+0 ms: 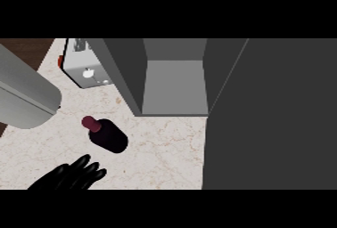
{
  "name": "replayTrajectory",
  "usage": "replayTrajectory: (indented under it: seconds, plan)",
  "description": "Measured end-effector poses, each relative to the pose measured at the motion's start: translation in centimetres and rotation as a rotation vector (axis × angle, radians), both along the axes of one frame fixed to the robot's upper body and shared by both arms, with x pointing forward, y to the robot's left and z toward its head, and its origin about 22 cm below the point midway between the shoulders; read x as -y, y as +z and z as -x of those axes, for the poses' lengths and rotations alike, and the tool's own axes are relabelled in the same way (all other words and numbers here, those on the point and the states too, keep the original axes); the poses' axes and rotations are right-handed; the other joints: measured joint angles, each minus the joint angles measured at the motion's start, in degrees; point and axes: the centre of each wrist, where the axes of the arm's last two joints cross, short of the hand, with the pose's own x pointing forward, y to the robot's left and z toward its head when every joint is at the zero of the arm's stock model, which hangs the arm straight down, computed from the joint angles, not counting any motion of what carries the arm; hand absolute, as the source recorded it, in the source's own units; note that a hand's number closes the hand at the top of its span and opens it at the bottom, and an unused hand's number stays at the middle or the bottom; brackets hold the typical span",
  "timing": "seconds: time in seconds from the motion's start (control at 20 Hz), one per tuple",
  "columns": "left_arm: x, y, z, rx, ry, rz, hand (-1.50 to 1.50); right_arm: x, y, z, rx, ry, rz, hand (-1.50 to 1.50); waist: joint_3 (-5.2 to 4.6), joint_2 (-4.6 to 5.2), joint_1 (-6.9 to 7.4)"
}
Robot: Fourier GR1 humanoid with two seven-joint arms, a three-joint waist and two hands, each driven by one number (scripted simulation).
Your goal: Pick up the wine, place it into the cabinet and close the cabinet
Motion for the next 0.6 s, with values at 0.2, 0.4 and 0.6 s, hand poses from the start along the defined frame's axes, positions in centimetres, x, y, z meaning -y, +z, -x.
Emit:
replayTrajectory:
  seconds: [0.2,0.4,0.6]
  plan:
    - [-0.1,0.3,0.0,-0.039,0.03,-0.009,-1.5,-0.3,0.7,-0.3,-0.006,-0.005,0.001,-1.5,0.0,-0.03,0.04]
    - [-1.2,0.6,-0.1,-0.051,0.076,-0.027,-1.5,-1.0,1.2,-0.6,-0.014,0.001,-0.015,-1.5,-0.02,-0.05,0.12]
    - [-2.0,1.2,-0.5,-0.049,0.117,-0.03,-1.5,-0.8,1.8,-0.9,-0.013,-0.017,-0.006,-1.5,-0.02,-0.04,0.05]
